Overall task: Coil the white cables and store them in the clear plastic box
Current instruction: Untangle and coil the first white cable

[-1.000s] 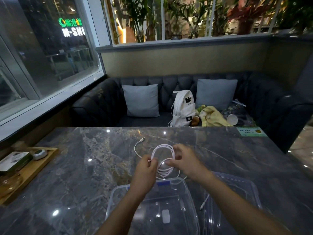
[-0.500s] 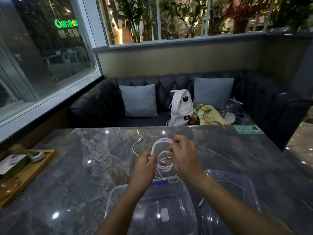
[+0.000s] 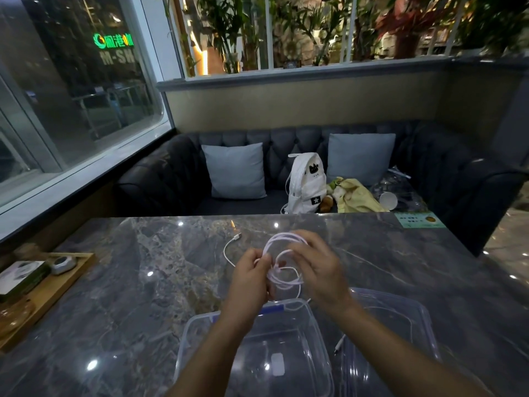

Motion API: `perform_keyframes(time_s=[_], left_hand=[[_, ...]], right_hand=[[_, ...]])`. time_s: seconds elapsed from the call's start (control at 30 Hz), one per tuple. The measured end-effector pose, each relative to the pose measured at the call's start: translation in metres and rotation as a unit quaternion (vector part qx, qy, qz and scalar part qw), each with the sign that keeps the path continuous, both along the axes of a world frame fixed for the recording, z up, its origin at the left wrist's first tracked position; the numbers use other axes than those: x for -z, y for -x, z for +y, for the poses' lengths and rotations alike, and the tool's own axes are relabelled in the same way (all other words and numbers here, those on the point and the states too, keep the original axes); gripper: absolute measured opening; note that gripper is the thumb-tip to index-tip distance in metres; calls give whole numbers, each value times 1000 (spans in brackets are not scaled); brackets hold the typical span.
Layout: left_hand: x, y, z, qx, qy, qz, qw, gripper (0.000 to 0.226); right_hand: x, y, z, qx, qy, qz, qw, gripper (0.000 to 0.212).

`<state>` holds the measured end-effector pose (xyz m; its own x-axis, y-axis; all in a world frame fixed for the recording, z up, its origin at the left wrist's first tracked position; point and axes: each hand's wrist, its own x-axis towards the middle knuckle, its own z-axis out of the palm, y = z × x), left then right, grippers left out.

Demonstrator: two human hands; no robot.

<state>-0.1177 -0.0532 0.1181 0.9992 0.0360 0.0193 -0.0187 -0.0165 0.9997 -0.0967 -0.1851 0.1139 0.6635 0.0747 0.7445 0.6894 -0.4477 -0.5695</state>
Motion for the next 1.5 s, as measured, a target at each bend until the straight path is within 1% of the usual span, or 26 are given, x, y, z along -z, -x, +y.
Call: perform_keyframes(time_s=[0.07,0.1,0.17,0.2,0.3,0.37,0.4,0.43,0.5,0.57,0.6,0.63,0.67,0.7,0.77,0.83,0.9,0.97,1.0,1.03,1.07,1.13,1.2,1.3,1.43,1.5], left_hand=[[-2,-3,0,-17,13,44,999,21],[-2,-3,1,-12,14,58,998,21],[0,-1,1,10,-10,53,998,21],[2,-1,2,12,-40,36,998,22],[6,-1,2,-15,-165,-47,985,25],[10,-1,3,-20,-214,-92,972,24],[12,0,4,-17,-223,-105,969,24],[15,0,6,-14,-229,-108,967,23],[19,-2,10,-19,-227,-94,969,21],[24,-6,14,-62,-228,-73,969,14],[26,-9,16,-111,-263,-62,956,17],[28,-10,18,-161,-304,-44,938,28],[29,-10,20,-191,-312,-33,930,35],[29,-9,20,-194,-289,-25,937,36],[29,-9,18,-170,-236,-5,957,32],[31,-10,16,-150,-222,14,963,25],[29,-12,15,-130,-203,31,970,26],[27,-15,14,-127,-211,32,969,28],[26,-16,13,-130,-207,29,969,25],[25,-17,12,-129,-177,26,975,19],[23,-17,11,-120,-124,27,985,14],[22,-17,9,-85,-3,40,996,18],[23,-17,10,-32,71,57,995,17],[26,-15,14,25,94,77,992,15],[30,-15,16,43,129,84,987,24],[32,-15,17,50,120,80,988,22]], right_hand=[[-2,1,3,3,-147,77,986,14],[-4,0,4,7,-217,126,968,12],[-10,-4,3,1,-357,233,905,12],[-13,-6,2,-6,-405,285,868,14],[-16,-11,-5,-45,-481,430,762,14],[-13,-13,-8,-82,-500,509,695,15],[-12,-14,-9,-96,-497,532,679,16],[-11,-14,-11,-108,-492,543,672,17],[-11,-15,-13,-139,-499,538,665,17],[-12,-15,-13,-166,-516,518,662,16],[-13,-14,-12,-173,-517,509,666,16],[-14,-14,-9,-178,-514,502,672,17],[-14,-14,-7,-180,-511,497,678,18],[-13,-14,-5,-181,-506,494,684,18],[-11,-14,-1,-181,-496,492,692,16],[-9,-13,2,-180,-484,488,704,14],[-8,-13,5,-184,-463,482,721,13],[-7,-11,9,-195,-443,480,731,13],[-6,-11,11,-198,-436,480,735,14],[-5,-10,14,-199,-431,480,738,15],[-4,-10,16,-197,-431,480,738,15],[-1,-11,19,-193,-444,482,730,16],[2,-13,17,-184,-457,490,719,18],[7,-15,12,-157,-443,516,716,20],[10,-15,13,-123,-422,536,721,18],[10,-15,13,-113,-408,551,719,14]])
